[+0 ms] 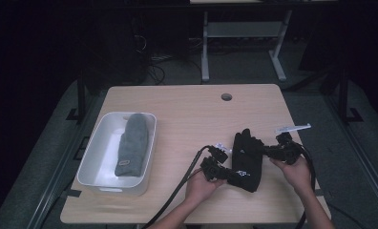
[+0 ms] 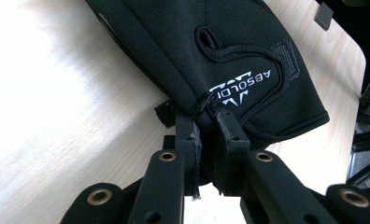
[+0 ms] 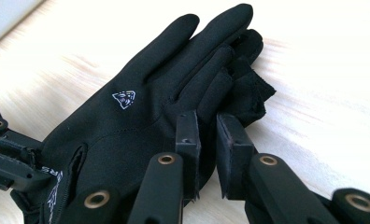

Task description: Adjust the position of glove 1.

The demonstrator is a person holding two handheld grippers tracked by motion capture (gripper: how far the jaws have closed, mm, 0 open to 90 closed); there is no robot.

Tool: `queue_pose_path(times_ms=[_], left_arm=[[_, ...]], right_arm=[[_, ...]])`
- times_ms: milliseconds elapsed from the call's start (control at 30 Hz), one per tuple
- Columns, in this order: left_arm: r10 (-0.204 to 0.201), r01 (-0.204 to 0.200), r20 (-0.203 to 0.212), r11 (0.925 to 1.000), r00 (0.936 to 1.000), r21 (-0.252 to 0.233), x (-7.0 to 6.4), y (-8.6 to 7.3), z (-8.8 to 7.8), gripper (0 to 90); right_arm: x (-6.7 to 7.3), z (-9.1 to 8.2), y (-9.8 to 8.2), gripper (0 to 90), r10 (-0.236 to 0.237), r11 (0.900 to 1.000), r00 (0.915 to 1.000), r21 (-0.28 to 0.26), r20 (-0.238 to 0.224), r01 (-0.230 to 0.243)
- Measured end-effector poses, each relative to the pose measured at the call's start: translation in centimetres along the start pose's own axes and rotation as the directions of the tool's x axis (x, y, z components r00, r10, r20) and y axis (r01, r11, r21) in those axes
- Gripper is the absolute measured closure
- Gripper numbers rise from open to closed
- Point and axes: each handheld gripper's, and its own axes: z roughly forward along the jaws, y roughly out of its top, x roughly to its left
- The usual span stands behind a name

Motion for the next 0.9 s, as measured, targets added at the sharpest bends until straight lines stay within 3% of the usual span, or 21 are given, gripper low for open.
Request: queue_pose_path(times_ms=[467, 900], left_arm=[[0.021, -0.022, -0.024, 0.9987, 0.9995, -0.045, 0.0, -0.3, -3.7, 81.5], [0.026, -0.029, -0.04, 0.9954, 0.9989, -0.092, 0.3, -0.4, -8.5, 81.4]], right_arm=[[2.5, -0.7, 2.2, 80.1, -0.04, 0.998, 0.9983, -0.04, -0.042, 0.038], [5.5, -1.2, 5.3, 80.0, -0.086, 0.994, 0.9937, -0.076, -0.072, 0.08]])
